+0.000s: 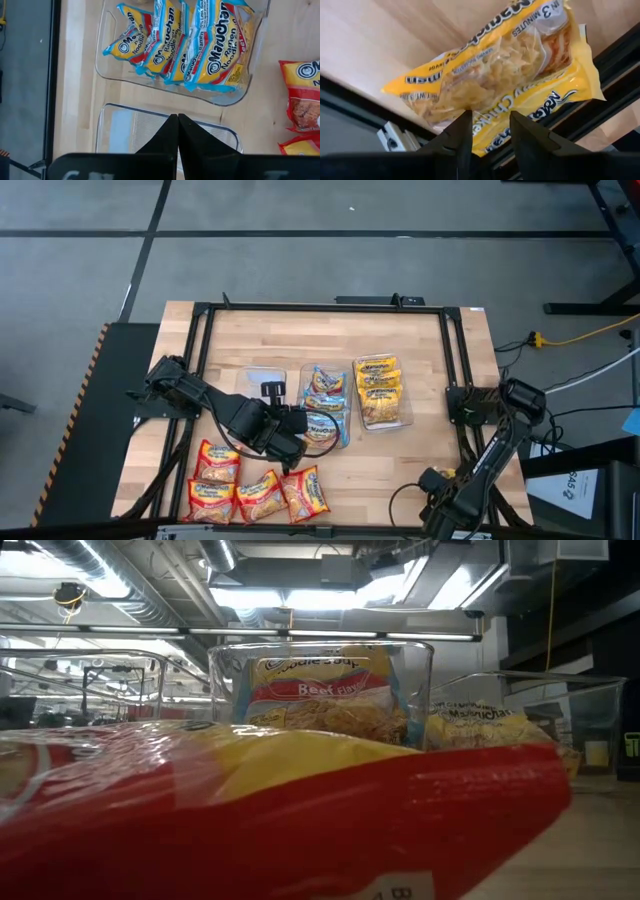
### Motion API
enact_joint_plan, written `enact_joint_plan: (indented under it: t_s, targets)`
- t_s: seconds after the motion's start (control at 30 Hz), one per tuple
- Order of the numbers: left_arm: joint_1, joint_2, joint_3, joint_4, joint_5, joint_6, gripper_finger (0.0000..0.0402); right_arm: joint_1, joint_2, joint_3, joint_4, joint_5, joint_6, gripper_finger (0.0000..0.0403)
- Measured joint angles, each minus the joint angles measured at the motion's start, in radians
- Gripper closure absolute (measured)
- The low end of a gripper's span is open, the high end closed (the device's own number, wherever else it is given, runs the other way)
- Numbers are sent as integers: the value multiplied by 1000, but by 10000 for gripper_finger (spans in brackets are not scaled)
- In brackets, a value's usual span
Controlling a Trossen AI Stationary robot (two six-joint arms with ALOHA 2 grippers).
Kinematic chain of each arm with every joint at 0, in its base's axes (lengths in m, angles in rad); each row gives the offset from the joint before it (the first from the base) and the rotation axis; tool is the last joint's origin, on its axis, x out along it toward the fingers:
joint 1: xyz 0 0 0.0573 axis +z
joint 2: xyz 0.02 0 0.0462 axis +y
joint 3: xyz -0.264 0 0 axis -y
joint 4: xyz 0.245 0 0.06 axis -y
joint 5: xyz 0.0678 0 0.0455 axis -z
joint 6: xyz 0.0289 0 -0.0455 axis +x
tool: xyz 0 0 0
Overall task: Sort Maruchan noodles
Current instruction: Put the yellow noodle pack into the right transparent bin
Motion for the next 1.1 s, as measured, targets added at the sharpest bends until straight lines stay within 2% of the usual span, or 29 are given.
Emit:
enact_joint_plan:
  t_s: [0.33, 0.43, 0.63, 0.93, 1.1]
  targets:
    - [-9, 0, 0, 0, 0, 26, 401, -1, 41, 0, 73, -28, 14, 280]
    - [-13, 0, 0, 0, 0, 28, 401, -1, 41, 0, 64, -26, 27, 307]
    - [-14, 0, 0, 0, 0, 28, 401, -1, 42, 0, 73, -19, 28, 394]
    - [-14, 0, 0, 0, 0, 27, 401, -15, 42, 1, 63, 71, 22, 400]
    - [-14, 0, 0, 0, 0, 27, 401, -72, 41, 2, 62, 155, -103, 401]
